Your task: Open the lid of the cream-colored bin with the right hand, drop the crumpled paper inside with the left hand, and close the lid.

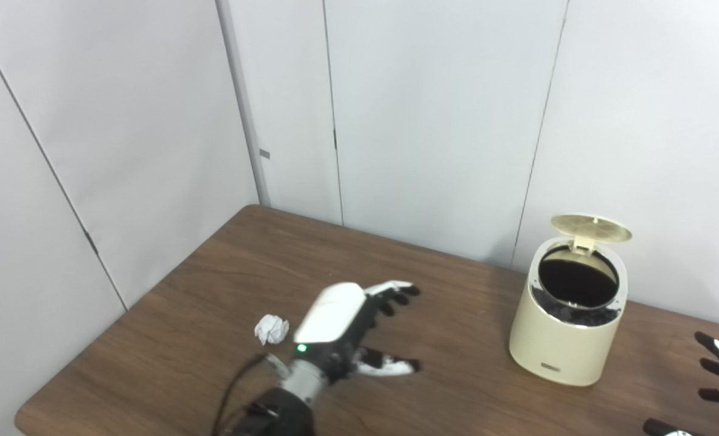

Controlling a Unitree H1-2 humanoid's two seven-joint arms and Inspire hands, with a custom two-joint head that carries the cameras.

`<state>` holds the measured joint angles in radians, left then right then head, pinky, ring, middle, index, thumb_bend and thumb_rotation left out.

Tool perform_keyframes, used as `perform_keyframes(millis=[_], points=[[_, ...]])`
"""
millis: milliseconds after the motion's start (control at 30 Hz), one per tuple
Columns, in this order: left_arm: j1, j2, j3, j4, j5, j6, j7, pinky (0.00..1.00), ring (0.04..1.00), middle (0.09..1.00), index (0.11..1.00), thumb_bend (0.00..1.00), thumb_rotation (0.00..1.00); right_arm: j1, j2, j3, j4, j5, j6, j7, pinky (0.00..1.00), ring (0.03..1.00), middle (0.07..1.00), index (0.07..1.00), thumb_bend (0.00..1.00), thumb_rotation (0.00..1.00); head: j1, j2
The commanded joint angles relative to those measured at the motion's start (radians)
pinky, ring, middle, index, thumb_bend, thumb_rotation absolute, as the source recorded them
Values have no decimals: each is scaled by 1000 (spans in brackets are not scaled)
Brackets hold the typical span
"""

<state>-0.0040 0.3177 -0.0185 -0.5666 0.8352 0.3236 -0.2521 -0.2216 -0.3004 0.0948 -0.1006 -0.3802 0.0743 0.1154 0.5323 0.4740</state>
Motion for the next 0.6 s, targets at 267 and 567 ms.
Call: perform_keyframes(millis=[267, 567], points=[[1, 194, 109, -68, 172, 26, -178, 502, 624, 691, 707, 830, 86, -45, -15, -3, -29, 1, -23, 3, 736, 920, 978, 948, 696, 423, 9, 1], [-11, 364, 162, -39, 251, -25, -307, 478, 608, 687, 701, 878, 119, -46, -16, -3, -29, 6, -30, 7, 753, 936, 984, 955, 693, 432, 10, 6]])
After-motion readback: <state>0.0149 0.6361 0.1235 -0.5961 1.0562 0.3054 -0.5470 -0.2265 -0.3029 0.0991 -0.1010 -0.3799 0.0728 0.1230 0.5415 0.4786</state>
